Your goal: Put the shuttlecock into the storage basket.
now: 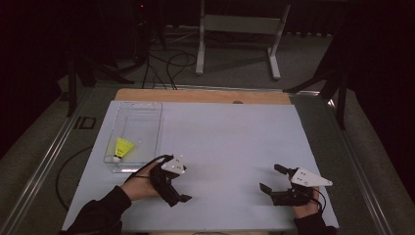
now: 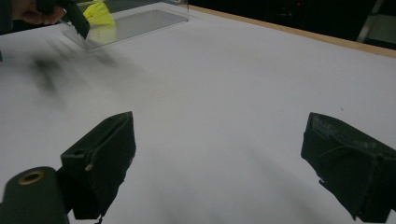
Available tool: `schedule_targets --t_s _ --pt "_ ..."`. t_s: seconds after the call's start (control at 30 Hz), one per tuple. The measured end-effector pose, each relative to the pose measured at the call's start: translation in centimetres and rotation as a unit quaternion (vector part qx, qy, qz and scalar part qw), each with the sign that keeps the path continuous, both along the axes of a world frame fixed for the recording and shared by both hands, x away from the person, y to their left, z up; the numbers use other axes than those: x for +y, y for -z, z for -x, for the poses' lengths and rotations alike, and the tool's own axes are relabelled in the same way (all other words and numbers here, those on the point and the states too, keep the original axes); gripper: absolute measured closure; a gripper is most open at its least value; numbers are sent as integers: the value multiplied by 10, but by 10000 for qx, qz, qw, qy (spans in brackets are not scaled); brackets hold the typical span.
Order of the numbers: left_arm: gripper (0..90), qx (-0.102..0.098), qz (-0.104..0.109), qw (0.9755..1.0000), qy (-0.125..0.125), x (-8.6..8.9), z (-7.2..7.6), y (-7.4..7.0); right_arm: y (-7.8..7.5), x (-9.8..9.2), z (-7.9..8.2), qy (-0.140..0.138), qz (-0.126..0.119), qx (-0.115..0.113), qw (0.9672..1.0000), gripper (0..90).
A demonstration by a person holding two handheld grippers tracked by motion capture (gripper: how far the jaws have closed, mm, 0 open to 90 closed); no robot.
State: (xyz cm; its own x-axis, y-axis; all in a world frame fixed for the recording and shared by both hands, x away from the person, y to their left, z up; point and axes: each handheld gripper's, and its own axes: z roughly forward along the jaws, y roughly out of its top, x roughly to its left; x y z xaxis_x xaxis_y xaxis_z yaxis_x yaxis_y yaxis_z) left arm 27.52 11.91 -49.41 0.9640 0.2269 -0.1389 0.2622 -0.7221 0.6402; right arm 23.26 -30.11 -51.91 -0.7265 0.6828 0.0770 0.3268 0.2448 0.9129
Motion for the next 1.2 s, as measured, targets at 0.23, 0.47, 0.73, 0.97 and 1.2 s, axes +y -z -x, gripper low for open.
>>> schedule_targets --t_s 0.23,0.47,0.73,0.97,1.2 --pt "0 -32 39 9999 -145 19 13 4 0 1 0 -12 9 -10 10000 99" --pt "0 -50 142 9980 -618 49 24 10 0 1 0 -31 21 -29 10000 99" --pt "0 -40 233 9963 -825 66 32 15 1 2 0 -34 20 -27 10000 99" --pt "0 8 370 9945 -979 75 40 21 1 2 0 -38 7 -13 10000 99" --pt "0 -3 556 9898 -1309 86 44 25 0 1 1 -29 37 -23 10000 99"
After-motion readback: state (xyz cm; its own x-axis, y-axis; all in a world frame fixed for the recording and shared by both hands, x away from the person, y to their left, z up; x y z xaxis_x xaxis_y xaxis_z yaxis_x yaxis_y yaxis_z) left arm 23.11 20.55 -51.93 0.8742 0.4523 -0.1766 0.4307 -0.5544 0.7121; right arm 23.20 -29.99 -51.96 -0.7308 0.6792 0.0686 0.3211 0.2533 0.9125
